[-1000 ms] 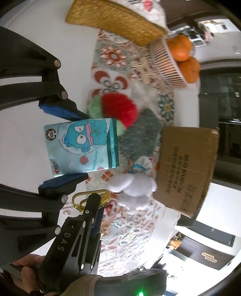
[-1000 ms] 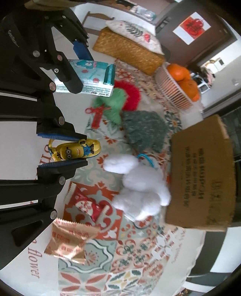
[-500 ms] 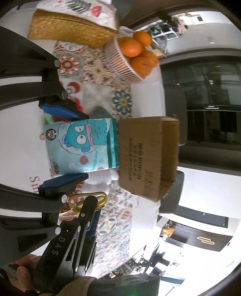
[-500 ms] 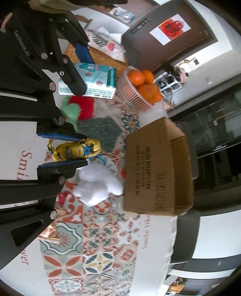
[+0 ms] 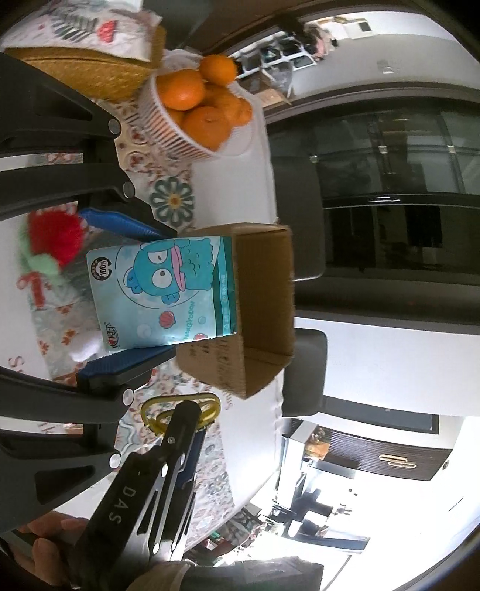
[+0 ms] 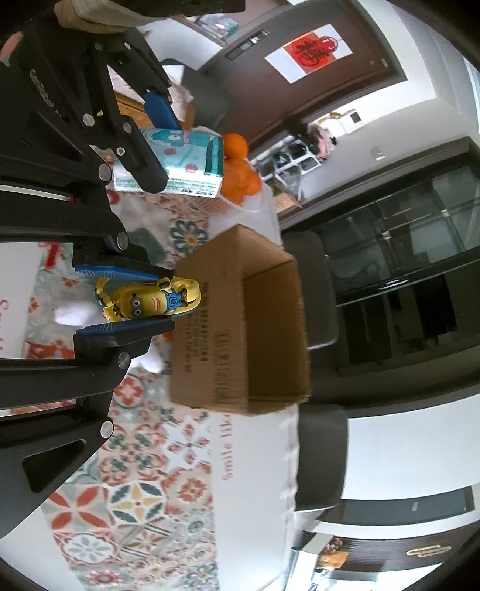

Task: Organize soft objects
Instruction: 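Carry the Minion keychain and tissue pack over the cardboard box with both tools, then open both tools to drop the keychain and tissue pack into the box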

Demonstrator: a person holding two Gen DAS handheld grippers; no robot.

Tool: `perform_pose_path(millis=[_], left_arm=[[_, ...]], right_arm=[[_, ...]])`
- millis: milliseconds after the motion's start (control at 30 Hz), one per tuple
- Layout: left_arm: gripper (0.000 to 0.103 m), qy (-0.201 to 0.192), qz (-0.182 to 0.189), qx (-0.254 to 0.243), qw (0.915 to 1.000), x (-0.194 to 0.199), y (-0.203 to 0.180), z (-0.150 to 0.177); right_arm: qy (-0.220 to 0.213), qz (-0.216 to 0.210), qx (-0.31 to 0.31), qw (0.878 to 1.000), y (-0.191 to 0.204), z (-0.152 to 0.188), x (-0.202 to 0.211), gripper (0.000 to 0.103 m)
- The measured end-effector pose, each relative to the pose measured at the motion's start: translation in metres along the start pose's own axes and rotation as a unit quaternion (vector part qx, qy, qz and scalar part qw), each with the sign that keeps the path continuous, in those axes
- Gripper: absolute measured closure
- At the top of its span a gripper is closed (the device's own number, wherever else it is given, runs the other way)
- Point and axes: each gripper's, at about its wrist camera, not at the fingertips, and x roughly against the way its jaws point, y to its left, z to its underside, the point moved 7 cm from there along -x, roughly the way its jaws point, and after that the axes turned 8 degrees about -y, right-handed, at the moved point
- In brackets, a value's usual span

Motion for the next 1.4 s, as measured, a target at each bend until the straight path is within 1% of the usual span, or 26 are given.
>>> perform_pose_path(millis=[167, 433, 733, 967, 1100, 1233, 1400], left_arm=[[0.049, -0.010, 0.006, -0.001, 0.9999, -0.008, 0.001, -0.023], [0.049, -0.028, 0.000, -0.014, 0.9995, -0.025, 0.003, -0.058], [0.049, -0.018, 0.007, -0.017, 0.9997, -0.055, 0.008, -0.084], [0.049, 0.001, 0.010, -0.026, 0.9996, -0.081, 0.010, -0.095], [0.049, 0.020, 0.015, -0.024, 0.9994, -0.101, 0.013, -0.101], [0.049, 0.050, 0.022, -0.029, 0.9981, -0.126, 0.012, -0.103], [0.049, 0.082, 0.018, -0.032, 0.9959, -0.153, 0.015, -0.100]], right_arm=[[-0.019, 0.005, 0.000, 1.000, -0.003, -0.025, -0.002, 0.082], [-0.043, 0.010, 0.007, 0.999, -0.007, -0.063, -0.013, 0.082], [-0.044, 0.012, 0.022, 0.999, -0.013, -0.092, -0.038, 0.082], [-0.023, 0.013, 0.020, 0.999, -0.022, -0.107, -0.065, 0.082], [-0.004, 0.014, 0.016, 1.000, -0.029, -0.114, -0.083, 0.082], [0.021, 0.015, 0.012, 1.000, -0.037, -0.115, -0.106, 0.082], [0.048, 0.025, 0.011, 0.998, -0.048, -0.112, -0.129, 0.082]])
